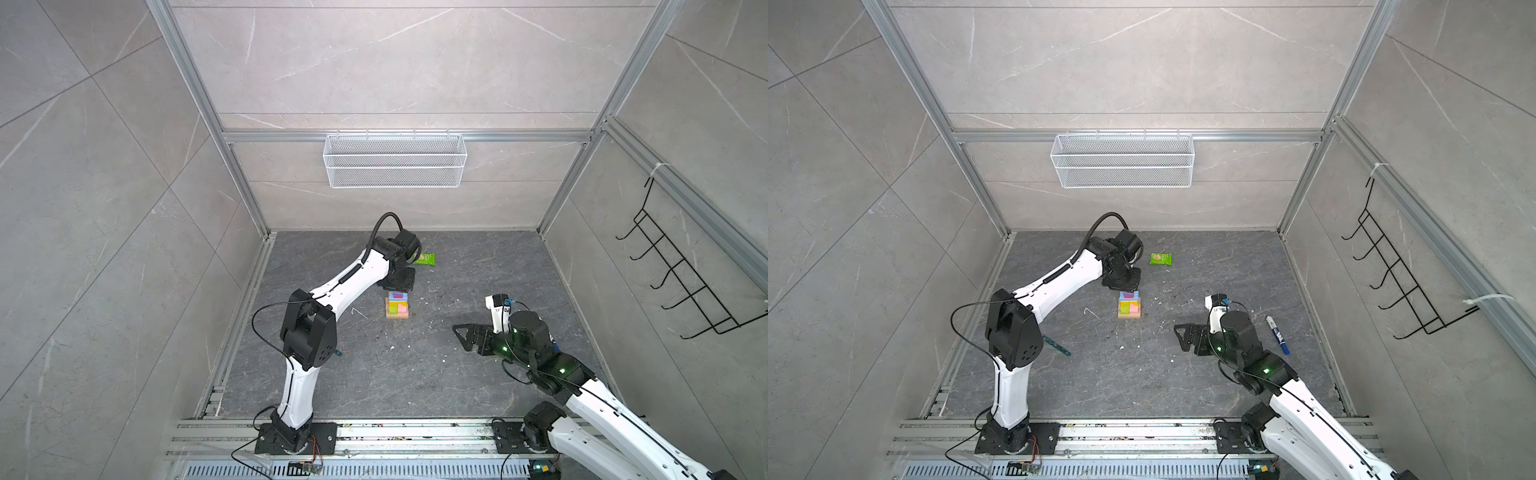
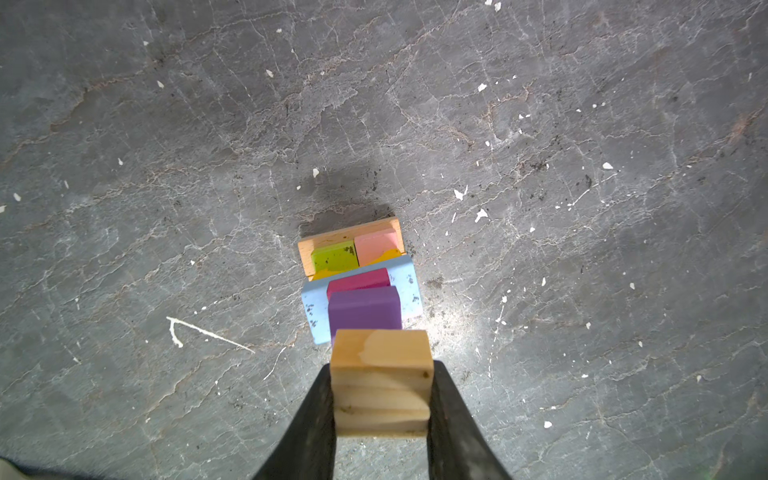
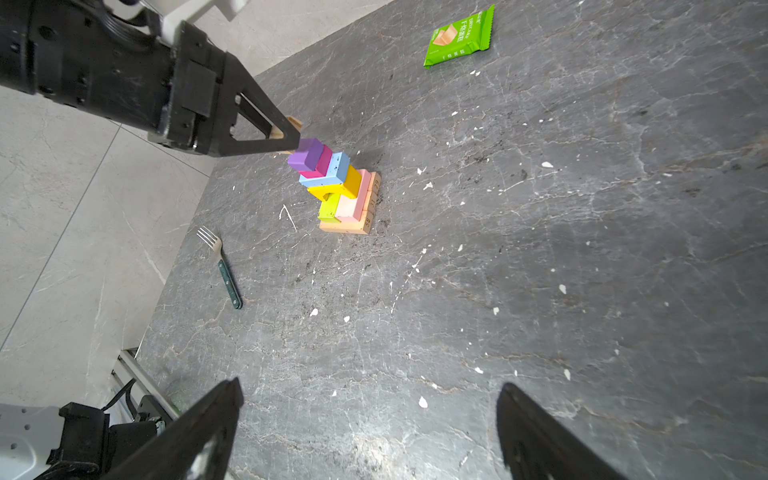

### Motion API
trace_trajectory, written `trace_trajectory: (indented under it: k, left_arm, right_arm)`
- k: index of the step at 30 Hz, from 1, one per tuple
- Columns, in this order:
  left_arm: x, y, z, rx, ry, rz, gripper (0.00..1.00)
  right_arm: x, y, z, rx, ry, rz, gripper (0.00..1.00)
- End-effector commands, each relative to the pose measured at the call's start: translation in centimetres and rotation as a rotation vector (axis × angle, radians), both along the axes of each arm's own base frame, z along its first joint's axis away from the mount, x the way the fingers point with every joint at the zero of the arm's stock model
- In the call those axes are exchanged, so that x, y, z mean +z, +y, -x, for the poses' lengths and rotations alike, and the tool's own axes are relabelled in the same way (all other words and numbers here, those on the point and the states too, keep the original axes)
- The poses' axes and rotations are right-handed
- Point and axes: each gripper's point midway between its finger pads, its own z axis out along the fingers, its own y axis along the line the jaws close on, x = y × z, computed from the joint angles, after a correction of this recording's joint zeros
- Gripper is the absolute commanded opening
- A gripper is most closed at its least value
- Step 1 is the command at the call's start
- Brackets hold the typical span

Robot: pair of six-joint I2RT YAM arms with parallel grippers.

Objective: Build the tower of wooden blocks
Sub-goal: 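Lower the wood cube onto the purple cube with the left gripper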

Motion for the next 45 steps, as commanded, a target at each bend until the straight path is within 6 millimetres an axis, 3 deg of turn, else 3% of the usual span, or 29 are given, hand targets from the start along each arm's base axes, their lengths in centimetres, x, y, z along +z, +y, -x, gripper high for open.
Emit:
trace_trajectory:
  k: [1,27,45]
  left_arm:
    - [0.5,-0.3,-0.3,-0.026,-0.003,0.007,0.20]
    - [-0.4,0.5,-0.4,-0.015,0.014,-0.029,0.21]
    - [-1.0,0.6,-0.5,-0.012,0.021,-0.046,0.36]
  right_arm:
    - [0.4,0.0,0.1,0.013,-0.013,0.014,0.96]
    - [0.2,0.1,0.0,0.014,-0.007,0.012,0.97]
    - [0.3,0.0,0.1,0.009,-0.009,0.017,0.97]
